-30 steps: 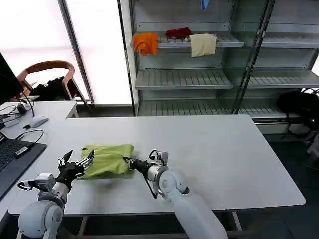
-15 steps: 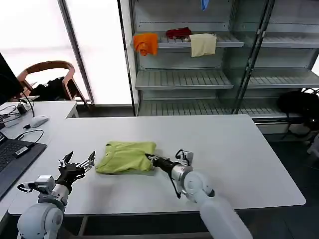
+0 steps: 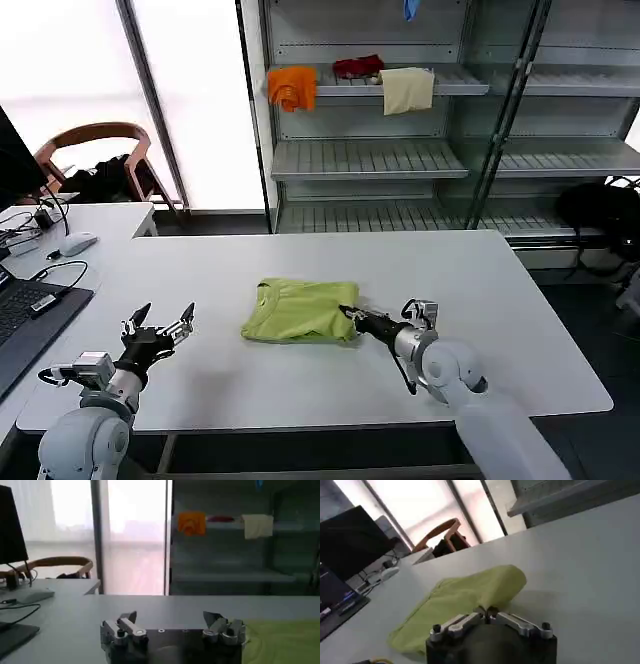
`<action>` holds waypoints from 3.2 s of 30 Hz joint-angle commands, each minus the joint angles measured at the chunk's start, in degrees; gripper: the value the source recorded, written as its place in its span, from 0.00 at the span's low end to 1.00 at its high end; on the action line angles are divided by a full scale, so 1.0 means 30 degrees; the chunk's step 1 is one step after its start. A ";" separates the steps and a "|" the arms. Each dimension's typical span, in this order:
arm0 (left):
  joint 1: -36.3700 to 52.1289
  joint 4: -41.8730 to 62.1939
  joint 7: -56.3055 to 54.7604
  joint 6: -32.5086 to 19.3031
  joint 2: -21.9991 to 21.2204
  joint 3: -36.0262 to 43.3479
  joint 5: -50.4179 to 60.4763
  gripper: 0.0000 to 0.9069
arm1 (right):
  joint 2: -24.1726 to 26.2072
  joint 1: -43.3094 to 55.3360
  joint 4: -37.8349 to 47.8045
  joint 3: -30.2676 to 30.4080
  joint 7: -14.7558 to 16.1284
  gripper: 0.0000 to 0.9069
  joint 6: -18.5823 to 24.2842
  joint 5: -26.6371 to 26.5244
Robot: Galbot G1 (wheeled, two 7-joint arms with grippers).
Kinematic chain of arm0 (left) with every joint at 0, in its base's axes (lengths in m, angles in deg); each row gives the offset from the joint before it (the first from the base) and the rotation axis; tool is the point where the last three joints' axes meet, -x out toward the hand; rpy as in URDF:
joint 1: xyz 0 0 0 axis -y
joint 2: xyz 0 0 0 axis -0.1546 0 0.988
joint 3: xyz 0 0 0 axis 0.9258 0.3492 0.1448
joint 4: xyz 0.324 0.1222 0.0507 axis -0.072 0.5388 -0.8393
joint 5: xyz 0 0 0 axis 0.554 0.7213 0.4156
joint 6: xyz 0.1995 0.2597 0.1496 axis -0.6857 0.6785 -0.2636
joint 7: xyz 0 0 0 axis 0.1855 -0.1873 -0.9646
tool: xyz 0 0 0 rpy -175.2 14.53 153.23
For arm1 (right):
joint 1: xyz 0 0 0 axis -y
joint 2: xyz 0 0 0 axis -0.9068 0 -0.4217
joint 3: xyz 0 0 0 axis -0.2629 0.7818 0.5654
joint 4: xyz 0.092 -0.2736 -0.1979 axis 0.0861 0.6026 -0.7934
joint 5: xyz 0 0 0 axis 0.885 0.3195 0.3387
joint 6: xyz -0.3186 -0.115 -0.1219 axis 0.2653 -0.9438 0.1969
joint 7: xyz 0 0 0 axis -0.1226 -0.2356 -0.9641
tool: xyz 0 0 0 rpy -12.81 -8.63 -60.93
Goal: Fold and organize the clothes.
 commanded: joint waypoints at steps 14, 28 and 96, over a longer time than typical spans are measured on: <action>0.0046 0.0480 0.0029 -0.0172 -0.0160 0.0285 0.0084 1.00 | 0.0536 0.1276 0.2259 -0.0576 0.3985 0.00 0.0033 0.4567; -0.0483 0.0346 0.0116 -0.0447 -0.0063 -0.0099 -0.0001 1.00 | 0.0853 -0.1392 -0.1406 -0.2819 0.4399 1.00 0.0104 0.7501; -0.1681 -0.0051 0.0205 -0.1466 0.0152 -0.1157 -0.1028 1.00 | 0.0706 -0.3798 -0.0998 -0.8740 0.2185 1.00 0.3397 1.2777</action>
